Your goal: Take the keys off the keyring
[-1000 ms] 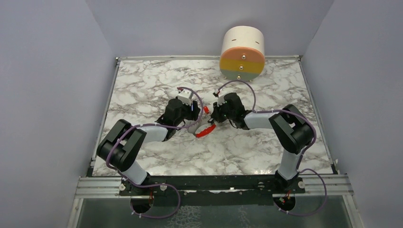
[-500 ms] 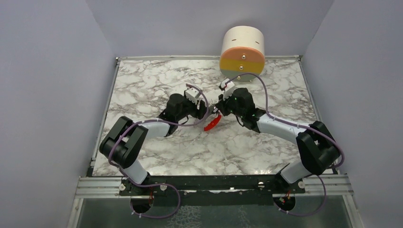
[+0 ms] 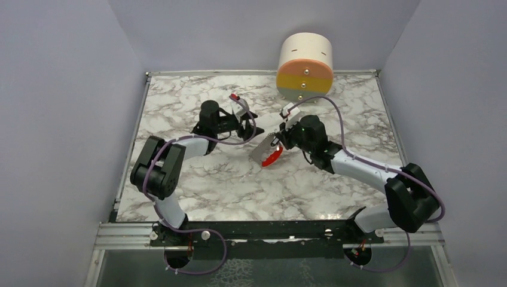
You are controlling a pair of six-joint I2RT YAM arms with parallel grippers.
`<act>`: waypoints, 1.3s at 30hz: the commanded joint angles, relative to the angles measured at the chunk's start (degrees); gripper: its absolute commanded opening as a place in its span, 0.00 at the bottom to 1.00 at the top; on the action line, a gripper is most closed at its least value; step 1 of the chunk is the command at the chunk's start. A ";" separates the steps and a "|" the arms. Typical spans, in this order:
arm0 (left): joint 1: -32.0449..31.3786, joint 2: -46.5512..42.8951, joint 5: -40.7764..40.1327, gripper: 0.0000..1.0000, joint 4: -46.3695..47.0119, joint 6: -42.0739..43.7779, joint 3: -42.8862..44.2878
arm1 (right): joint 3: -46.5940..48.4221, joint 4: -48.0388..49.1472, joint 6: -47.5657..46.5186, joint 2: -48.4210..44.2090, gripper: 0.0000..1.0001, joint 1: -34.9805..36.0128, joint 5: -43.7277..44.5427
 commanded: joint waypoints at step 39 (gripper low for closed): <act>-6.08 -12.10 0.81 0.57 -8.56 -0.10 0.58 | -2.38 1.29 -9.62 -20.21 0.01 2.03 -9.47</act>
